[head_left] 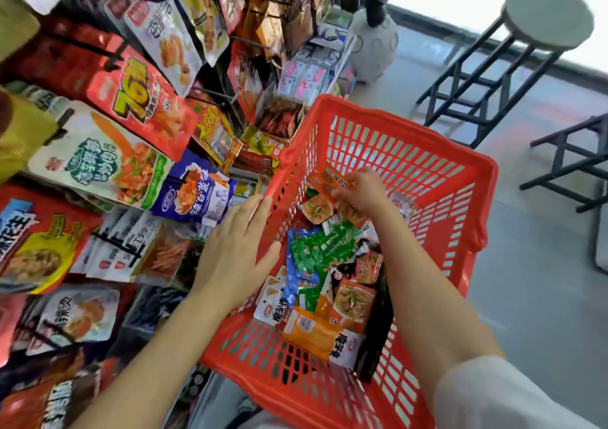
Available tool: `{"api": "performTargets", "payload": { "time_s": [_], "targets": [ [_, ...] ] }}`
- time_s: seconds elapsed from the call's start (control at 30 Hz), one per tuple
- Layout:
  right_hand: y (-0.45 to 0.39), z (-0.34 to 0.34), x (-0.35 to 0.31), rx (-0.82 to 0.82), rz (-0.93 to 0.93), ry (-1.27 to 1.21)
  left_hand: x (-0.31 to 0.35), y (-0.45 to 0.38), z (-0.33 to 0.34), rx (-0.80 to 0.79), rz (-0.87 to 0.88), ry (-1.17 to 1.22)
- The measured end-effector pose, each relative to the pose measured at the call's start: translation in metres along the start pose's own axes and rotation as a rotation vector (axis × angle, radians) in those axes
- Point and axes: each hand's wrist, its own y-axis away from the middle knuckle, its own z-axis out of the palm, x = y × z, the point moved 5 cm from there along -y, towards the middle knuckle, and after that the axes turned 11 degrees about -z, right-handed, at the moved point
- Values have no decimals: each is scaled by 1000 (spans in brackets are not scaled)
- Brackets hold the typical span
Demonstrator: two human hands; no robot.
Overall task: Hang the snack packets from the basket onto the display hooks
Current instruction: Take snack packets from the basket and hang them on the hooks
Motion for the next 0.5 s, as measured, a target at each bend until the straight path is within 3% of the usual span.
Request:
{"api": "performTargets", "payload": {
  "time_s": [0.13, 0.4, 0.5],
  "targets": [
    [-16, 26, 1, -71, 61, 10, -2, -2, 5, 19, 11, 9],
    [-13, 37, -2, -191, 139, 270, -3, -1, 7, 5, -9, 13],
    [-10, 42, -6, -174, 130, 299, -2, -1, 6, 10, -9, 15]
  ]
}}
